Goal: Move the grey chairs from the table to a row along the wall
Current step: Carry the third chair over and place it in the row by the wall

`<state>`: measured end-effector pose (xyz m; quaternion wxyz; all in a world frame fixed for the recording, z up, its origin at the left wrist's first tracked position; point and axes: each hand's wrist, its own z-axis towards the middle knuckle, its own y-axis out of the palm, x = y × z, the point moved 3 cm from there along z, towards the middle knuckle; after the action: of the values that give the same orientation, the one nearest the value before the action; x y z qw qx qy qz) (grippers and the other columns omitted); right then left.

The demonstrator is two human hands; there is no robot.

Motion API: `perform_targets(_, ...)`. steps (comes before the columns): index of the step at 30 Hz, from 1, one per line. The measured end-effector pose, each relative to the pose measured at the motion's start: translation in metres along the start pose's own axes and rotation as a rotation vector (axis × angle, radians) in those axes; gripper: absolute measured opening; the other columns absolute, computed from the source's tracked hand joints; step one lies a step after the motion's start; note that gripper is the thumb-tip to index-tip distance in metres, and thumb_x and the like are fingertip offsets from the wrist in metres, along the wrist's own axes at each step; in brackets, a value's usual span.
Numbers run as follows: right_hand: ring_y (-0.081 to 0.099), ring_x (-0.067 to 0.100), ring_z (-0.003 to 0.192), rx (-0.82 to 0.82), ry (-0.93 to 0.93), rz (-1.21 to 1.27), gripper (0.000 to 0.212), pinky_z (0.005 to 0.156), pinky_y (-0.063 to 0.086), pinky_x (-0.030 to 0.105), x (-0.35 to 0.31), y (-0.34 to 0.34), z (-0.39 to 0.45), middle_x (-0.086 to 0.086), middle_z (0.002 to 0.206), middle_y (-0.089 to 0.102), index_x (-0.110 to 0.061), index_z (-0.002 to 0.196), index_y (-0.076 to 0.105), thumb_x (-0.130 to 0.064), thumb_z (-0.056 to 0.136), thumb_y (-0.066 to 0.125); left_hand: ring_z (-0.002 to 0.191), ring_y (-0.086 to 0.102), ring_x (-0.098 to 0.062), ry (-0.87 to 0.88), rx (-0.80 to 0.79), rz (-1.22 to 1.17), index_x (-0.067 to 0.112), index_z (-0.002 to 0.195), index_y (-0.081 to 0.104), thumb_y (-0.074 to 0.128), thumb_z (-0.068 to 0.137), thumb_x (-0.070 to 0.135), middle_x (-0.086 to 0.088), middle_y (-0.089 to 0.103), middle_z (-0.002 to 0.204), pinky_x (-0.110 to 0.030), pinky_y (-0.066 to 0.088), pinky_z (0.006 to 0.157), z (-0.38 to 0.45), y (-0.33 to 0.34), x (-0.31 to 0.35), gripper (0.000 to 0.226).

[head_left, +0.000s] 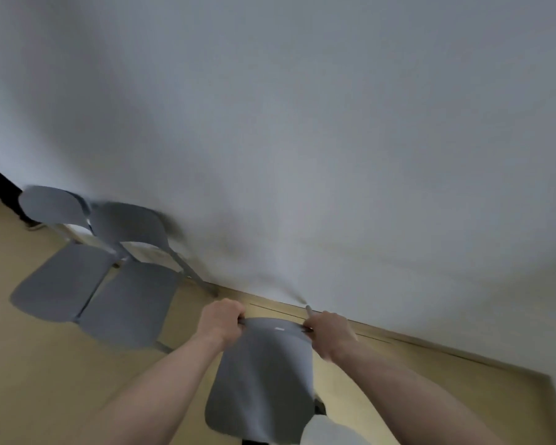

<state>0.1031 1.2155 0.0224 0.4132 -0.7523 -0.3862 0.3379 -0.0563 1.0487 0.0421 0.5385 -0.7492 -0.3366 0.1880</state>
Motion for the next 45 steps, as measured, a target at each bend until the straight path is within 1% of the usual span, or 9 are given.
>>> perform_targets(4,0.066,0.028,0.102,-0.002,0.025,0.037,0.029,0.071,0.045,0.031,-0.010,-0.001,0.020,0.009,0.119,0.068,-0.027,0.110,0.069,-0.016,0.096,0.045,0.086,0.064,-0.023,0.014,0.019,0.011,0.022,0.069,0.049,0.063,0.085,0.029,0.003,0.068,0.090,-0.028,0.037,0.064,0.022,-0.007,-0.018,0.022)
perform_targets(6,0.066,0.029,0.101,0.003,0.030,0.056,0.029,0.075,0.049,0.033,-0.015,-0.002,0.030,0.008,0.114,0.069,-0.027,0.111,0.069,-0.018,0.097,0.046,0.084,0.064,-0.022,0.011,0.005,0.022,0.023,0.069,0.051,0.064,0.085,0.030,0.004,0.069,0.088,-0.027,0.039,0.064,0.029,-0.007,-0.027,0.021)
perform_targets(9,0.067,0.030,0.098,0.004,0.046,0.093,0.030,0.074,0.051,0.033,-0.024,-0.003,0.044,0.011,0.125,0.065,-0.030,0.112,0.070,-0.016,0.095,0.049,0.086,0.065,-0.024,0.008,0.015,0.017,0.023,0.071,0.054,0.064,0.084,0.030,0.003,0.069,0.089,-0.028,0.041,0.064,0.037,-0.007,-0.039,0.018)
perform_targets(15,0.063,0.026,0.108,0.012,0.073,0.135,0.029,0.084,0.052,0.033,-0.052,-0.003,0.075,0.003,0.105,0.071,-0.026,0.109,0.072,-0.013,0.093,0.051,0.089,0.067,-0.025,-0.013,-0.029,0.051,0.023,0.077,0.063,0.067,0.081,0.026,0.002,0.071,0.091,-0.031,0.047,0.071,0.055,-0.009,-0.076,0.006)
perform_targets(19,0.065,0.028,0.098,-0.004,0.092,0.167,0.028,0.080,0.052,0.032,-0.074,-0.006,0.097,0.003,0.101,0.071,-0.028,0.107,0.072,-0.015,0.093,0.051,0.087,0.065,-0.025,-0.001,-0.061,0.065,0.021,0.073,0.058,0.064,0.081,0.022,0.001,0.070,0.089,-0.030,0.043,0.068,0.067,-0.010,-0.104,0.010)
perform_targets(24,0.063,0.027,0.099,0.001,0.139,0.186,0.031,0.081,0.051,0.031,-0.122,-0.006,0.134,0.003,0.105,0.071,-0.027,0.109,0.072,-0.013,0.092,0.050,0.071,0.056,-0.021,0.047,-0.074,0.031,0.019,0.068,0.053,0.065,0.082,0.030,0.003,0.062,0.075,-0.029,0.037,0.062,0.089,-0.008,-0.164,0.021)
perform_targets(29,0.064,0.026,0.099,0.030,0.210,0.211,0.026,0.076,0.046,0.028,-0.161,-0.005,0.168,0.000,0.105,0.071,-0.032,0.111,0.071,-0.024,0.096,0.052,0.068,0.052,-0.019,0.102,-0.024,-0.014,0.017,0.070,0.054,0.064,0.087,0.028,0.004,0.060,0.074,-0.029,0.037,0.061,0.112,-0.005,-0.218,0.022)
perform_targets(36,0.064,0.027,0.101,0.086,0.363,0.227,0.024,0.076,0.047,0.030,-0.157,-0.005,0.188,0.002,0.108,0.071,-0.034,0.110,0.071,-0.028,0.097,0.052,0.069,0.053,-0.019,0.091,-0.007,-0.191,0.018,0.073,0.056,0.062,0.092,0.027,0.006,0.056,0.072,-0.030,0.037,0.061,0.135,-0.002,-0.240,0.022)
perform_targets(45,0.059,0.027,0.076,0.203,0.569,0.442,0.023,0.060,0.046,0.033,-0.135,0.014,0.198,0.005,0.089,0.066,-0.018,0.098,0.063,-0.008,0.097,0.043,0.076,0.057,-0.022,0.134,0.030,-0.165,0.017,0.080,0.056,0.055,0.098,0.025,0.002,0.062,0.079,-0.032,0.039,0.064,0.169,0.006,-0.253,0.020)
